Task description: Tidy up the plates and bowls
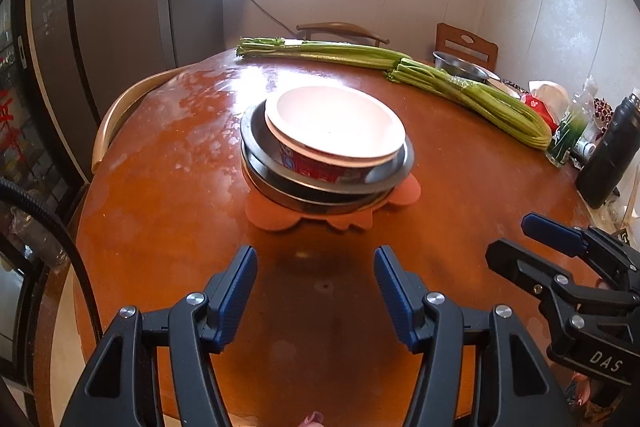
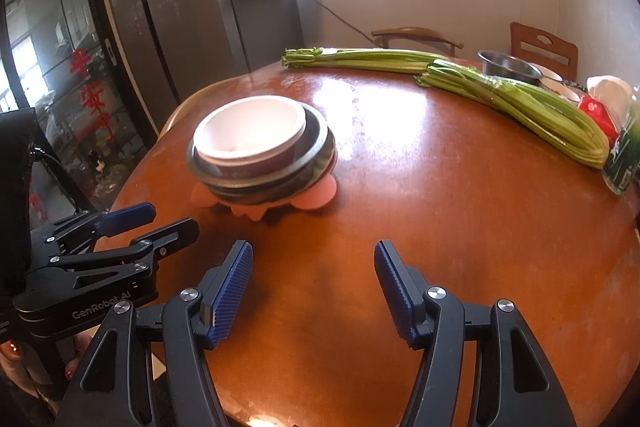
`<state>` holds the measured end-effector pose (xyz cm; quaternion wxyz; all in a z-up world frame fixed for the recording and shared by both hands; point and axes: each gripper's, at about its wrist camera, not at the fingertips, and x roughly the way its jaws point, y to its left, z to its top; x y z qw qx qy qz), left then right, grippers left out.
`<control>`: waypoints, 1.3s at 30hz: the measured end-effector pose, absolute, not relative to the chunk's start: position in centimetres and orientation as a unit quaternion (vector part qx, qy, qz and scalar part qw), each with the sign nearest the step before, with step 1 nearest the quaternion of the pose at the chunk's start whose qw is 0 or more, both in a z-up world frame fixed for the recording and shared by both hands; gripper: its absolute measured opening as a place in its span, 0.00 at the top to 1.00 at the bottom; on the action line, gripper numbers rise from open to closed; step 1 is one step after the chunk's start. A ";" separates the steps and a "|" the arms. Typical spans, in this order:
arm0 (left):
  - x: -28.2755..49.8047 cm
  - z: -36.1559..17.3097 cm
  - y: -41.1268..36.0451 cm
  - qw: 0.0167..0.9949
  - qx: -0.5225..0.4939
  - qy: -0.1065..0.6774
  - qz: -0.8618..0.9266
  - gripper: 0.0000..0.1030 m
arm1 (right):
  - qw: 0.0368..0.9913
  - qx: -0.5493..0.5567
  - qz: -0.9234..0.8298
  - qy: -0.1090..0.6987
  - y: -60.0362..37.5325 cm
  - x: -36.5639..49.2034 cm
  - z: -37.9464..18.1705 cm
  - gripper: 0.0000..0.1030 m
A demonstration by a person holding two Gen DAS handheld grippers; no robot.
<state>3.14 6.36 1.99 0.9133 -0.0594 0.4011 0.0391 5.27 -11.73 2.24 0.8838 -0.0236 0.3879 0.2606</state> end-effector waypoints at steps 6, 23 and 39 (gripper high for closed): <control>2.8 1.6 5.5 0.913 -0.052 0.402 0.036 0.41 | 0.884 -0.020 0.254 0.392 -12.5 4.7 1.8 0.37; 2.8 1.2 5.3 0.913 -0.047 0.405 0.035 0.41 | 0.881 -0.025 0.251 0.400 -12.3 4.9 1.2 0.37; 2.8 1.0 5.5 0.912 -0.045 0.406 0.042 0.41 | 0.879 -0.025 0.249 0.406 -12.3 5.0 0.7 0.37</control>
